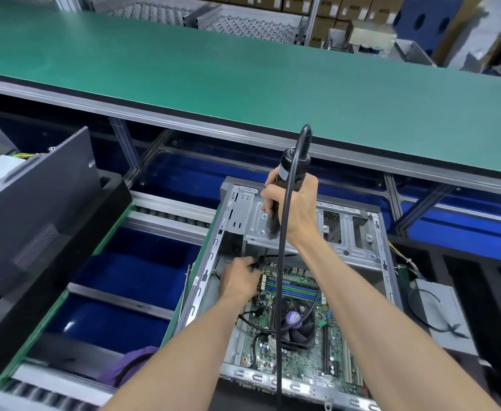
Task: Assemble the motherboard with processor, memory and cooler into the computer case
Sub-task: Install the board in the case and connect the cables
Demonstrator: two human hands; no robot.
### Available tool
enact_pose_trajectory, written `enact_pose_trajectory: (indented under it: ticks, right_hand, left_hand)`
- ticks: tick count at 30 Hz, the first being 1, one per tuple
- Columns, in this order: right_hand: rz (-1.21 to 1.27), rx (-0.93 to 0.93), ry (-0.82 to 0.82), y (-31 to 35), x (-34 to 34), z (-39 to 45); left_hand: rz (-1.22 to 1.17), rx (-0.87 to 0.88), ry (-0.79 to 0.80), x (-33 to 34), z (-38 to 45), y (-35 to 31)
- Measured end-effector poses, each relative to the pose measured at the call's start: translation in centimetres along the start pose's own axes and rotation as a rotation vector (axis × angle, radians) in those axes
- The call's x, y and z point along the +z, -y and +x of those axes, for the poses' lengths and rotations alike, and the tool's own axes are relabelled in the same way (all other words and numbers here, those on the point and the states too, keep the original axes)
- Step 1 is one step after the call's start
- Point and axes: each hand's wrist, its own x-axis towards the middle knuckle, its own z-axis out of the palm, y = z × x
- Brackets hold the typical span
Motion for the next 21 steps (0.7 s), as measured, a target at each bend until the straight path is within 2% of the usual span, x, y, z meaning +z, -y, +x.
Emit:
enact_pose_trajectory:
  ticks: [6,11,16,18,21]
  right_hand:
    - [-0.015,0.009,-0.007,-0.7,0.0,-0.2]
    - [-0.039,-0.013,0.011,-1.0,0.2,-0.5]
    - [-0.040,0.006,-0.034,-1.2,0.2,-0.4]
    - [-0.065,0.012,0.019,-1.2,0.1,-0.2]
    - [-0.093,0.036,0.202,-0.9,-1.0,0.5]
  left_hand:
    - [-0.110,-0.027,0.082,0.6,0.6,0.3]
    - [-0.182,-0.045,0.074,1.0,1.0,0.7]
    - [-0.133,-0.032,0.048,0.9,1.0,0.8]
    - [-0.121,-0.027,0.046,1.0,1.0,0.8]
    - [-0.090,-0.039,0.050,1.2,1.1,0.9]
